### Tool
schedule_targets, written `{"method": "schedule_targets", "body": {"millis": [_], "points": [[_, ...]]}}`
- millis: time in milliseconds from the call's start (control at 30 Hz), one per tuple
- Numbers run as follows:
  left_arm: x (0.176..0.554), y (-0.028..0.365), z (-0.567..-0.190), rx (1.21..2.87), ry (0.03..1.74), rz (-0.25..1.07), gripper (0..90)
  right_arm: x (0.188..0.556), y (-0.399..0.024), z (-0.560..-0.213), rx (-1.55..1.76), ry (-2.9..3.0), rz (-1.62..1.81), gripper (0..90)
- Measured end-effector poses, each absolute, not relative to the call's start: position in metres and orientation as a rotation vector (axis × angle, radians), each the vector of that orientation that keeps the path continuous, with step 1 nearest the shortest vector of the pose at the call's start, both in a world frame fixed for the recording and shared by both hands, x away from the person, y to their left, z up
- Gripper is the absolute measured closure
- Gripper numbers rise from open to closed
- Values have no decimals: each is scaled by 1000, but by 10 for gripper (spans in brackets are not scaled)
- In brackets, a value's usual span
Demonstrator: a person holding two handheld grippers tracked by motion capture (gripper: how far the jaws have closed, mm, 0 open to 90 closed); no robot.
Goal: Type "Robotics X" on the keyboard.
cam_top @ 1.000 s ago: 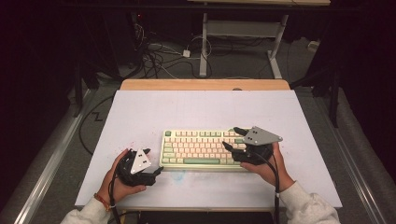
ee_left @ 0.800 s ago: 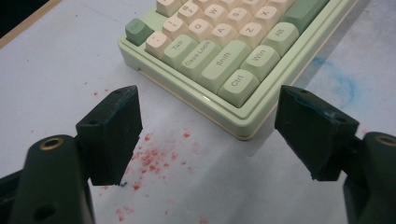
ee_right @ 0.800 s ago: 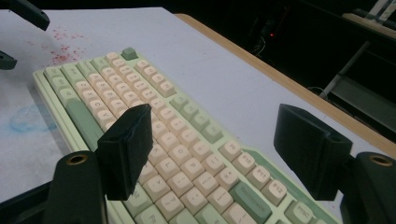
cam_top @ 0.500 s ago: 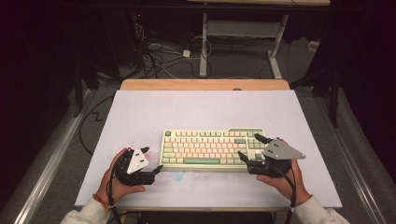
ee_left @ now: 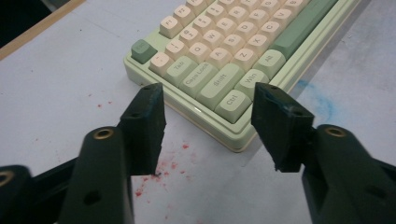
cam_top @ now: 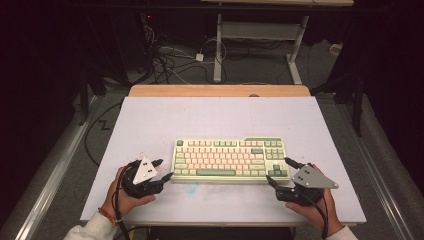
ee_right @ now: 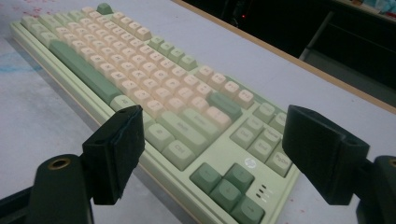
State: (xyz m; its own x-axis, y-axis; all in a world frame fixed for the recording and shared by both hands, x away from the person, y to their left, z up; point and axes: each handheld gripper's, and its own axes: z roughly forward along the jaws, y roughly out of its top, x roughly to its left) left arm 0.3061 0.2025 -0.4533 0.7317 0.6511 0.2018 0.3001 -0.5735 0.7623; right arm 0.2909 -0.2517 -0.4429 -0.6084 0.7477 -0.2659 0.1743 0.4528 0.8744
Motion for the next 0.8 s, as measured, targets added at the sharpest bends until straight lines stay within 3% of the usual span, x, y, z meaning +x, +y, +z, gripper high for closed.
{"method": "schedule_targets", "body": {"millis": [133,400,800], "points": [[307,203,-452,2216,686,604,577,288,-255,-446,775,2060,1118,211],[313,201,-447,2226,694,519,870,288,-254,-448,757,2075,1104,212],[333,179,-436,2252,660,480,878,291,-250,-452,755,2099,1081,212]]}}
